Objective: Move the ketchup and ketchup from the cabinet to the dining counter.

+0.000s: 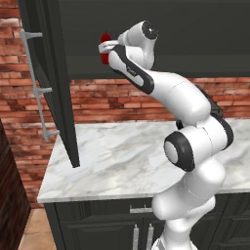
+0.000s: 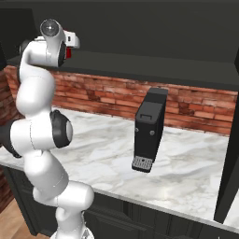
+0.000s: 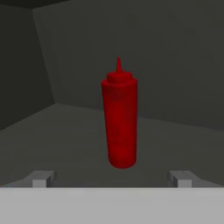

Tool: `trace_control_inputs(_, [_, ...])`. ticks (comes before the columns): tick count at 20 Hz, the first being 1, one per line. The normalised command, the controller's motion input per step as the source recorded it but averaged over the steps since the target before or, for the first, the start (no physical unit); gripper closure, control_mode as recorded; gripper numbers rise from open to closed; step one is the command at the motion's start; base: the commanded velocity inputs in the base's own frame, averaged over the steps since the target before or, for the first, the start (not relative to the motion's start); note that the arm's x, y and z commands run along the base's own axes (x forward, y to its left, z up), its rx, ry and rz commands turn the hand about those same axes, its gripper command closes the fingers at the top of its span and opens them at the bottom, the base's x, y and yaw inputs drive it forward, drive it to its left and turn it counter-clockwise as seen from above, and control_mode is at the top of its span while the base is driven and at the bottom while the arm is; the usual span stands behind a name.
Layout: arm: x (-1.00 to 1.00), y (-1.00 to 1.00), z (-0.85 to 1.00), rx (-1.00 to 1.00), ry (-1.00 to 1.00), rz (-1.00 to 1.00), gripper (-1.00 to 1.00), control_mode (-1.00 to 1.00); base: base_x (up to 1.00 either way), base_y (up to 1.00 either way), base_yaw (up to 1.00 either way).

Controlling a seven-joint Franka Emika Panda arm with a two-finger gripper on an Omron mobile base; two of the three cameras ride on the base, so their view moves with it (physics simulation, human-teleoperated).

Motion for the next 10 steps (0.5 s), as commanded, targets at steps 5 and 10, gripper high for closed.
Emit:
trace_control_inputs(5, [0.23,0.18,-0.12,-0.02,0.0,0.0,-1.0,-1.0,0.0,0.0,0.0])
trace_control_inputs(10, [0.3,0.04,-0.02,-0.02,0.0,0.0,-1.0,-1.0,0.0,0.0,0.0])
